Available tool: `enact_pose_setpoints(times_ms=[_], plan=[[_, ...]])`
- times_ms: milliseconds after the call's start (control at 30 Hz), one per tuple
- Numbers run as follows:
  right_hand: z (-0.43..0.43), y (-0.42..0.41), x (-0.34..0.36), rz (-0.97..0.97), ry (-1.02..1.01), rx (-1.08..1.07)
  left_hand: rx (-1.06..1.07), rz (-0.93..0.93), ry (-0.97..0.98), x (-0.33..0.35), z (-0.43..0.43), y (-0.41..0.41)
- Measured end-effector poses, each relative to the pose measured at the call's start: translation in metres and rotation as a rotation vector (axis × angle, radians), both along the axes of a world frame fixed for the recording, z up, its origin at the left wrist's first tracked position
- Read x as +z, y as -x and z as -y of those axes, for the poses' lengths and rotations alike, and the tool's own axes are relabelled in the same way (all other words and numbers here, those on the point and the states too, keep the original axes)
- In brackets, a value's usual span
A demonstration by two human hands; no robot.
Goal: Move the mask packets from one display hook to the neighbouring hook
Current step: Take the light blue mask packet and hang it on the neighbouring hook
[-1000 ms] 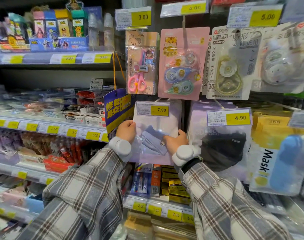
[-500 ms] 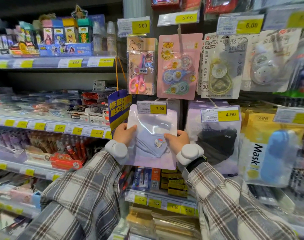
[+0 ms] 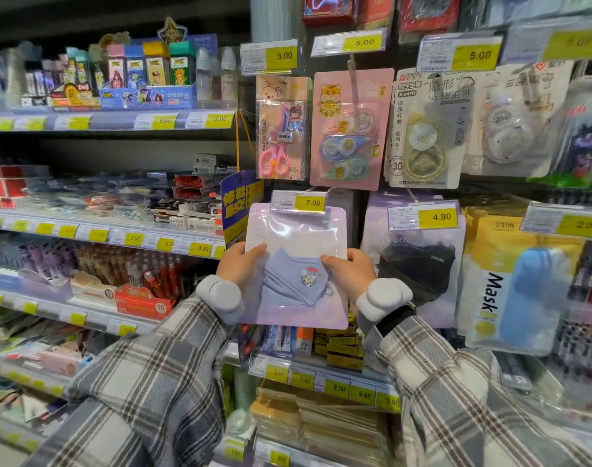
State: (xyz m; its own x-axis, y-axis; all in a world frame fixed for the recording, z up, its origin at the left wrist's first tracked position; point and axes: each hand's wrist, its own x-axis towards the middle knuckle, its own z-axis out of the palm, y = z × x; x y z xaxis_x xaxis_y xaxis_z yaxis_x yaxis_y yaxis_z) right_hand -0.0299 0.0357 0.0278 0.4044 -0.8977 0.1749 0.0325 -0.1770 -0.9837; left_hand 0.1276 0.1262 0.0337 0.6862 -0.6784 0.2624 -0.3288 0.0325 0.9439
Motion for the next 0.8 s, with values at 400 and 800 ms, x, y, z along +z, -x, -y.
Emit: enact_pose_setpoints(times_ms=[400, 800], plan=[[-0.004, 0.041, -0.016, 0.053, -0.089, -0.01, -0.033, -0.174, 0.018, -0.02, -0.005, 0.039], [0.021, 0.122, -0.026, 0.145, -0.082, 0.033, -0.233, -0.282, -0.015, -0.02, 0.026, 0.104]])
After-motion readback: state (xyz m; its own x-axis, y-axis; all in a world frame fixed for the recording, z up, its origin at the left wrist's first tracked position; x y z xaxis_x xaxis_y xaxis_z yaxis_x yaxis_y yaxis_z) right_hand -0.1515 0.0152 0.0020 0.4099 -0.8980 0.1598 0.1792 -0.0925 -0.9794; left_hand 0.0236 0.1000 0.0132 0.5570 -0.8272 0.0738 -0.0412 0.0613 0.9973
